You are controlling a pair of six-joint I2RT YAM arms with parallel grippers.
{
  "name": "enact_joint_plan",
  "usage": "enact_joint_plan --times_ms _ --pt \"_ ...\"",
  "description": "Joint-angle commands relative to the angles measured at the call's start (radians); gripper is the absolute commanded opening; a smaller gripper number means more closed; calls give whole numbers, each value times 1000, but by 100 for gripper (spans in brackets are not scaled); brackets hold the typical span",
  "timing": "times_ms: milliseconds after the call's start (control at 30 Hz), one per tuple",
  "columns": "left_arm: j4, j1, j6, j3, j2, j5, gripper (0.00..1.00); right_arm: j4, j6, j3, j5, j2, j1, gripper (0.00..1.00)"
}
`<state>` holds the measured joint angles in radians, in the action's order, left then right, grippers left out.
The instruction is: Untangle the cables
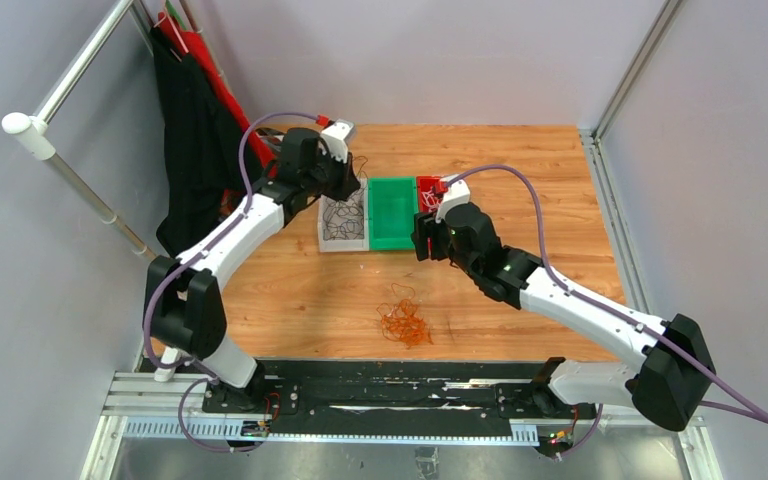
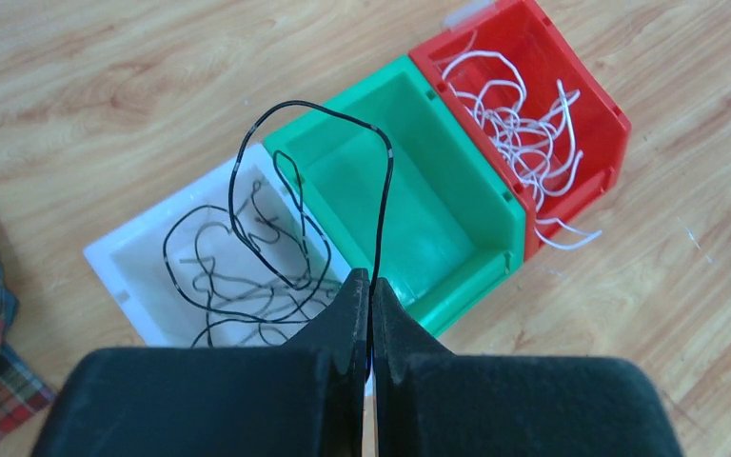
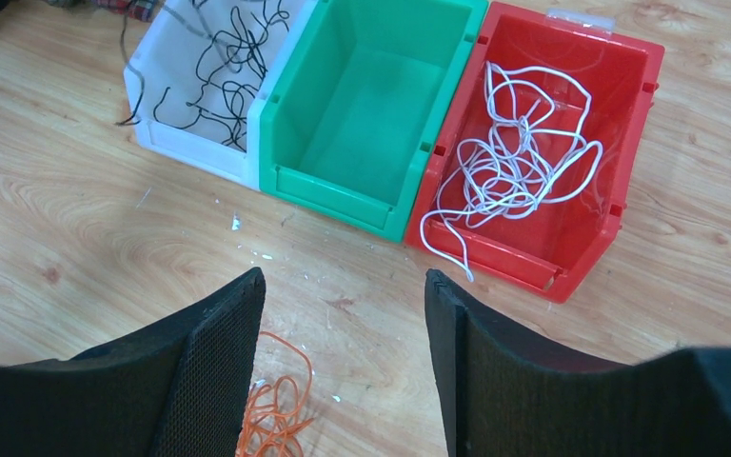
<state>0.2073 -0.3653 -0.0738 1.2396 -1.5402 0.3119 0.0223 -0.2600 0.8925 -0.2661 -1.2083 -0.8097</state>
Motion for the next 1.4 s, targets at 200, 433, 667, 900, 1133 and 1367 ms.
enact_joint_plan --times_ms 200,433,667,900,1133,1367 --pt "-225 12 89 75 -127 20 1 -51 28 -30 -17 -59 11 62" --pt "-265 53 137 -25 -147 46 1 -51 28 -32 -15 -81 23 62" --pt "-201 65 220 -152 -100 33 1 -51 12 -27 1 -85 41 62" --pt "-196 63 239 -165 -123 -28 1 -48 3 -29 5 -82 47 61" --pt "-202 27 321 -118 -203 -124 1 -46 2 -32 4 -84 54 61" --pt "-176 10 353 -84 -240 -158 1 -38 4 -39 7 -77 60 59"
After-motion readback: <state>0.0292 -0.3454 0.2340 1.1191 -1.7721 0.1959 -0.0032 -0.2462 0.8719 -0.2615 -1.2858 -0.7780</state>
